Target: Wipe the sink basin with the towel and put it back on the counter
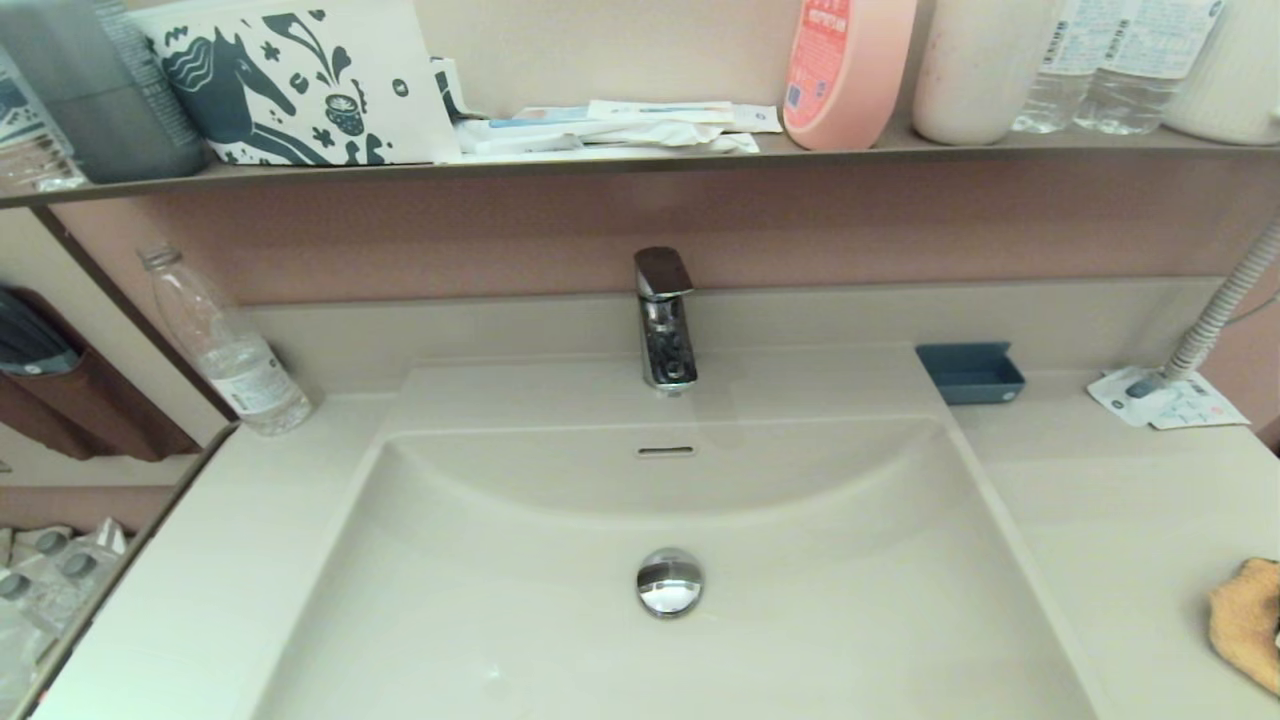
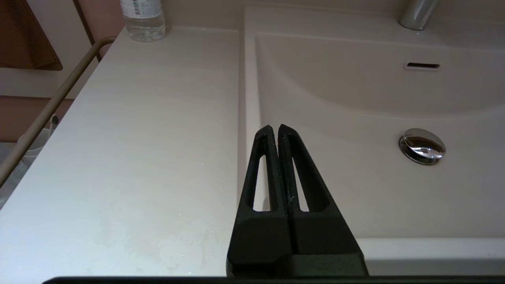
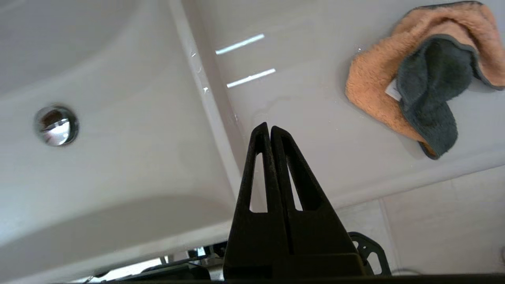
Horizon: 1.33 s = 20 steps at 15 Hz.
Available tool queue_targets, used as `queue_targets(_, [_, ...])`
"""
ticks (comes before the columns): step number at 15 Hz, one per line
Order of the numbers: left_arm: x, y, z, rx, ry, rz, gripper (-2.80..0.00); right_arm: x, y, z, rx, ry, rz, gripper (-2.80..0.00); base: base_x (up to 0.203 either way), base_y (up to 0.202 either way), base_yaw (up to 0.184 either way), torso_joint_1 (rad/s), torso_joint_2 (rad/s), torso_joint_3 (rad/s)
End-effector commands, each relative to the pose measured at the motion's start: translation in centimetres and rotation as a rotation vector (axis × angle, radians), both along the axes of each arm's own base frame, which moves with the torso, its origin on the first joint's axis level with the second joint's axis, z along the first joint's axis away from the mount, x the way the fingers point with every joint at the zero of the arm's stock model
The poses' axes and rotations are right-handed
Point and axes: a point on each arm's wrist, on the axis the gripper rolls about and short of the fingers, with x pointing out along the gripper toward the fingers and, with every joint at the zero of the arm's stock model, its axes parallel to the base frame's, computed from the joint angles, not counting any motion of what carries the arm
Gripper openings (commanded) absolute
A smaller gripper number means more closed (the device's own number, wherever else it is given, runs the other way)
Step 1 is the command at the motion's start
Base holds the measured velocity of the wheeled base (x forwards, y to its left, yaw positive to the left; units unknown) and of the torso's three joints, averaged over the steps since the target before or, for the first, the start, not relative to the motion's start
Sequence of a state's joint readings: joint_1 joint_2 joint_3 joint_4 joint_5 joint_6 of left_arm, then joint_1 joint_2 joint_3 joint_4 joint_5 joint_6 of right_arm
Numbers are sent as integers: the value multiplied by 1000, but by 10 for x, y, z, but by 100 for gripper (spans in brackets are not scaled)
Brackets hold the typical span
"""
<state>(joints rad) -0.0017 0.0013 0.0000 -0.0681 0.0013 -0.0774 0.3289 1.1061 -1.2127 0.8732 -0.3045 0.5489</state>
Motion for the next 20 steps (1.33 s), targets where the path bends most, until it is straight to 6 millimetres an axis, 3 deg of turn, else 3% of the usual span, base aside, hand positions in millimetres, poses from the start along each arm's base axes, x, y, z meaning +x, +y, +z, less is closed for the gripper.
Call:
queue_targets(1, [0,0,0,-1,-1,0,-280,-41,-14,5,38,-110,-1,-280,0,0,0,0,0,0])
queue_targets(6, [0,0,0,-1,-1,0,-280,-133,-40,1,77,-398,-200,-280,0,0,0,0,0,0])
queue_targets(9, [0,0,0,-1,-1,1,-280,-182,-40,-18,50,-536,-303,-280,0,0,0,0,0,0])
queue_targets(12, [0,0,0,-1,-1,0,-280,-220,-40,-39,-32,-647,-289,-280,0,0,0,0,0,0])
queue_targets(15, [0,0,0,-1,-1,0,-280,-215,-38,-74,-119,-617,-273,-280,0,0,0,0,0,0])
queue_targets(20, [0,0,0,-1,-1,0,-280,-174,-34,-135,-213,-702,-186,-280,0,0,0,0,0,0])
